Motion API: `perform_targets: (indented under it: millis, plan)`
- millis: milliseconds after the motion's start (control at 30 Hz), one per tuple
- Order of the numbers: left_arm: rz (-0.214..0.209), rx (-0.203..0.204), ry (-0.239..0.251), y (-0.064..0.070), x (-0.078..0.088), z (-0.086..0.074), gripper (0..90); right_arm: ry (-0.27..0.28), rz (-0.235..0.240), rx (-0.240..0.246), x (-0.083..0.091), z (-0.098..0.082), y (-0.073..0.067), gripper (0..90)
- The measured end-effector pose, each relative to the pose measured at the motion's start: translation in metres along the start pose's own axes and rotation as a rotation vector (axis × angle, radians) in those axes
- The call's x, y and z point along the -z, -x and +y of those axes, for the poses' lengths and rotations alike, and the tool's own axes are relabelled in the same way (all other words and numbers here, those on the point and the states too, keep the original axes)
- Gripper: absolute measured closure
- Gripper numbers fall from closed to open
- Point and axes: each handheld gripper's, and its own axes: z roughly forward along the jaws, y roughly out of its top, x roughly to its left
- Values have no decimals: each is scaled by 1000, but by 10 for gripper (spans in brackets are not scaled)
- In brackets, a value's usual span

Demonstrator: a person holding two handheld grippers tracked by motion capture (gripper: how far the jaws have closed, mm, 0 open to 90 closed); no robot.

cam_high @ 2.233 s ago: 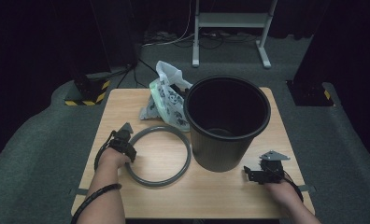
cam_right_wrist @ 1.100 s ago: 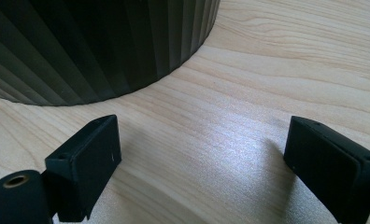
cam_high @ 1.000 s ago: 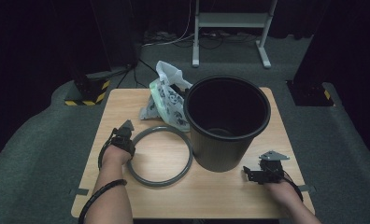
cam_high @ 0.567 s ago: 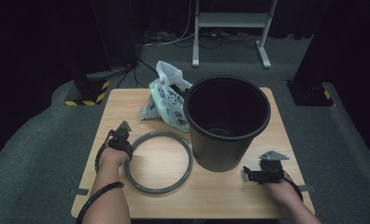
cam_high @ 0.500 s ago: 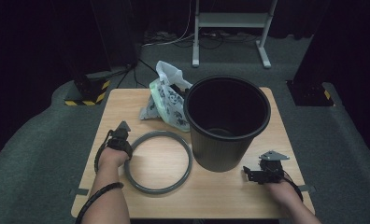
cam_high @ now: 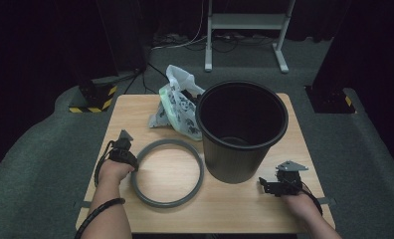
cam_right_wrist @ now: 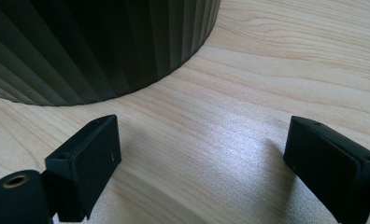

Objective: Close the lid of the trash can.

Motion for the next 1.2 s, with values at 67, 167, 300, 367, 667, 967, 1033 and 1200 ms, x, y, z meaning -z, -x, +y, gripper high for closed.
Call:
perform_targets:
  millis: [67, 167, 300, 367, 667, 967, 1033, 1200]
  plan:
    - [-8, -3, -4, -2, 3, -1, 788, -1, 0, -3, 0, 0, 0, 106]
    - [-13, 1, 1, -3, 7, -4, 788, 0, 0, -4, 0, 0, 0, 106]
    - [-18, -5, -3, -5, 11, -6, 789, -2, -1, -4, 0, 0, 0, 107]
    - [-21, -3, 2, -6, 14, -8, 788, -2, -1, -4, 0, 0, 0, 107]
    - [-24, 5, 17, -6, 35, -14, 788, 1, -2, -1, 0, 0, 0, 106]
    - [-21, 7, 31, 0, 47, -16, 788, 1, -2, -1, 0, 0, 0, 107]
    - [-20, 7, 35, 2, 51, -15, 788, 1, -2, -1, 0, 0, 0, 107]
    - [-22, 4, 37, 4, 56, -14, 788, 1, -1, -1, 0, 0, 0, 106]
